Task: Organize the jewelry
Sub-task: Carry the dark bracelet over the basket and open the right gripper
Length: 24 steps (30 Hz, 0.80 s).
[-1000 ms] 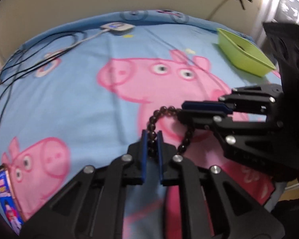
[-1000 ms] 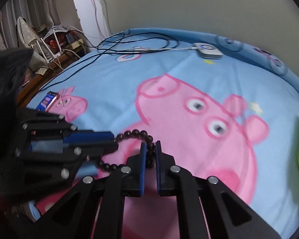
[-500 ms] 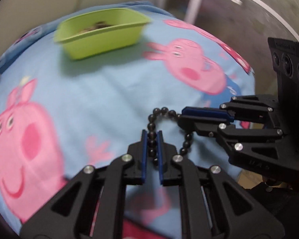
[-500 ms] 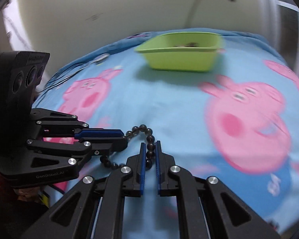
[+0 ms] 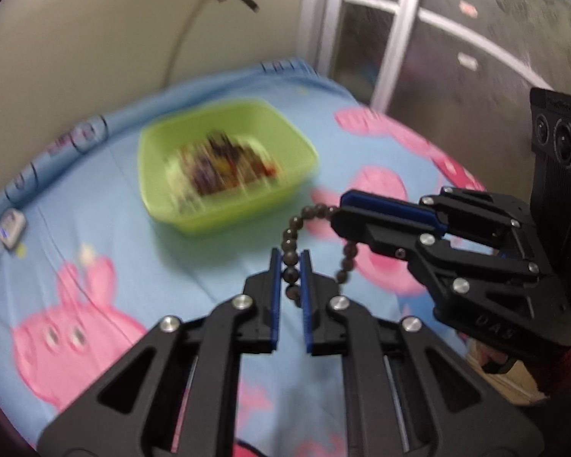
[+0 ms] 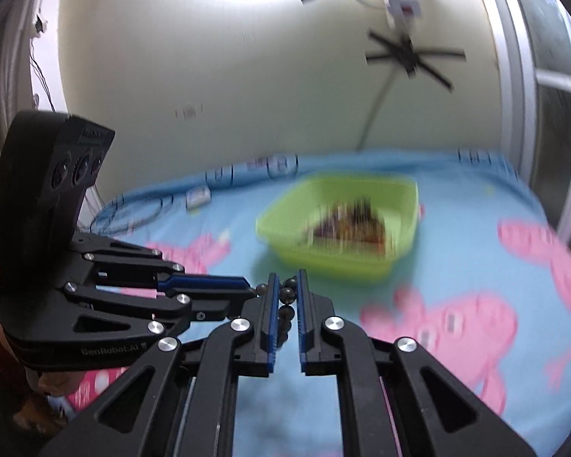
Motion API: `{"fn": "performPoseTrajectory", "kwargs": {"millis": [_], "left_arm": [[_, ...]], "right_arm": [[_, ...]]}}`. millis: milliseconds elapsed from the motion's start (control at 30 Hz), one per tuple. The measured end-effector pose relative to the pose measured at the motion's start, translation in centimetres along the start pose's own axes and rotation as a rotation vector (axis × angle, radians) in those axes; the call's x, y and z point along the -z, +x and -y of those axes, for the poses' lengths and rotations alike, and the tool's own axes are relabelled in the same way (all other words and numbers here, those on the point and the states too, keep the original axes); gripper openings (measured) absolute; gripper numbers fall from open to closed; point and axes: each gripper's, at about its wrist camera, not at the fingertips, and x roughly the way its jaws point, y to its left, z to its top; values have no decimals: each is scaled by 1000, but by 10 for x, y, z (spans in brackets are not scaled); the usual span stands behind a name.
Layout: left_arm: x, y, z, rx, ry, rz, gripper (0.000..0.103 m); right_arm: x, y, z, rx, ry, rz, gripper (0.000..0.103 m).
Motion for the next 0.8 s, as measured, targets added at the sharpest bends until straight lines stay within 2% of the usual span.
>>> {"fn": "performPoseTrajectory", "kwargs": {"millis": [100, 267, 300, 367, 400, 467, 533, 567, 700, 767, 800], "left_arm": [[-35, 2, -22, -9, -21, 34, 9], [-94, 36, -64, -68, -81, 71, 9], [-103, 48, -74, -75, -103, 72, 12], [-115, 72, -92, -112, -147, 50, 37], [-117, 79, -98, -130, -168, 37, 37], [-112, 81, -108, -138, -208, 39, 37], [-99, 67, -109, -152, -216, 82, 37], [-92, 60, -108, -172, -214, 97, 37], [-55, 23, -105, -229, -230, 155, 39], [-33, 5, -101, -275, -247, 178, 61], [-22, -4, -99, -298, -256, 191, 65]], "right_arm": [[-38, 16, 9, -8, -12, 51, 0], [-79, 69, 48, -25, 72, 50, 0], [-83, 83, 59, -23, 100, 43, 0], [-84, 109, 82, 35, 160, 7, 0], [-81, 116, 92, 74, 201, -4, 0], [-72, 112, 103, 76, 274, 13, 2], [-60, 98, 102, 77, 306, 47, 12], [-54, 88, 97, 82, 307, 68, 16], [-29, 53, 67, 102, 303, 155, 21], [-15, 40, 49, 100, 317, 165, 22], [-6, 34, 39, 106, 332, 168, 22]]}}
